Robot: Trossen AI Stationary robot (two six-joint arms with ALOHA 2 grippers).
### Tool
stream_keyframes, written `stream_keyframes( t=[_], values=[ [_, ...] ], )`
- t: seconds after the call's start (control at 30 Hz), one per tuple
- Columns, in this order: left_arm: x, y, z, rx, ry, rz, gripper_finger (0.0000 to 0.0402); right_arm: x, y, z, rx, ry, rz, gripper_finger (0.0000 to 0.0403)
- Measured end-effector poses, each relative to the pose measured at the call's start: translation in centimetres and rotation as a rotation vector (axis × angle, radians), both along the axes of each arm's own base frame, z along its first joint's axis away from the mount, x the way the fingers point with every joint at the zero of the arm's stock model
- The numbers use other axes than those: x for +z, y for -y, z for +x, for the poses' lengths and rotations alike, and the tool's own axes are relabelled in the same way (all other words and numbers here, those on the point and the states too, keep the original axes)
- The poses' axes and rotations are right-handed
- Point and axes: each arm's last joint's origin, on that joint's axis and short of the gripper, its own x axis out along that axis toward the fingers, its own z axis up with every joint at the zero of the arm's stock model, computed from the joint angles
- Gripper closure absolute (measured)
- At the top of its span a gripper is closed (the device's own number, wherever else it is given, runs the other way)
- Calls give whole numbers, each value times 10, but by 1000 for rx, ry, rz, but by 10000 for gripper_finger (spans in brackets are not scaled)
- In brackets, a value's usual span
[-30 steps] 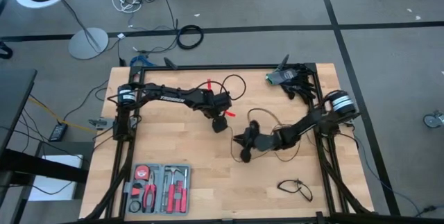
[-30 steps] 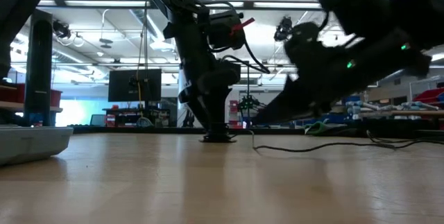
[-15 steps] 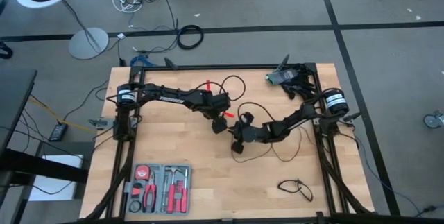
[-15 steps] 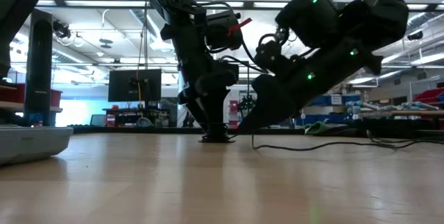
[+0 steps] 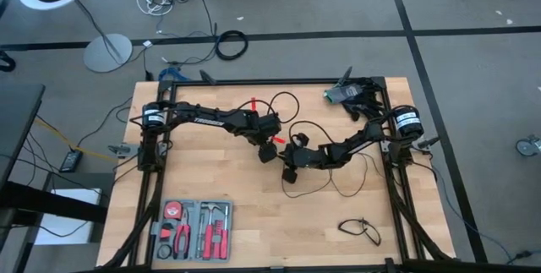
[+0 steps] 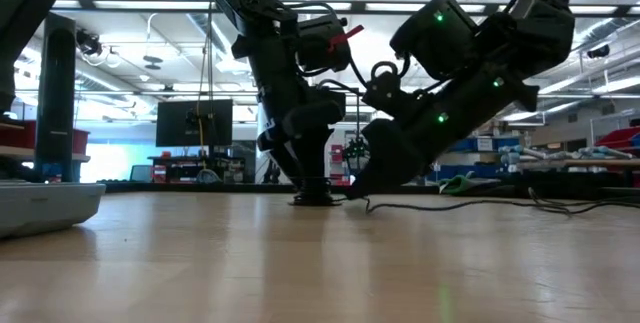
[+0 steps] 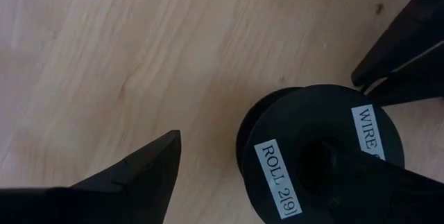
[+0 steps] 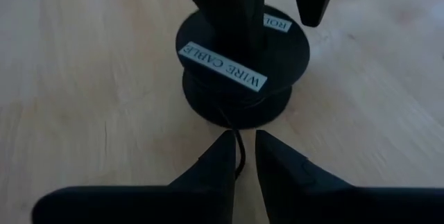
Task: Coil cords
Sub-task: Uncoil the black wire from the spool
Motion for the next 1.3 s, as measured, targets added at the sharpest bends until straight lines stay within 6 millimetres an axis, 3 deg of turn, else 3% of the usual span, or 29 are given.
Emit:
stream_keyframes(
  t=[0.3,0.57,0.67,0.83,1.03,1.3],
  values=[
    [0,0,0,0,1,1,92,6,3,2,-25,38,-7,295],
    [0,0,2,0,17,4,92,-6,2,-2,-64,-16,53,236],
    [0,0,2,1,19,4,92,-7,-2,-3,-80,-22,83,261],
    [0,-1,2,2,16,4,92,-3,-16,-9,-53,-56,87,386],
    [0,-5,1,13,11,3,92,18,-37,-36,-26,-212,150,400],
    [-1,-14,-4,44,-19,-6,92,63,-65,-112,-106,-499,335,401]
  ],
)
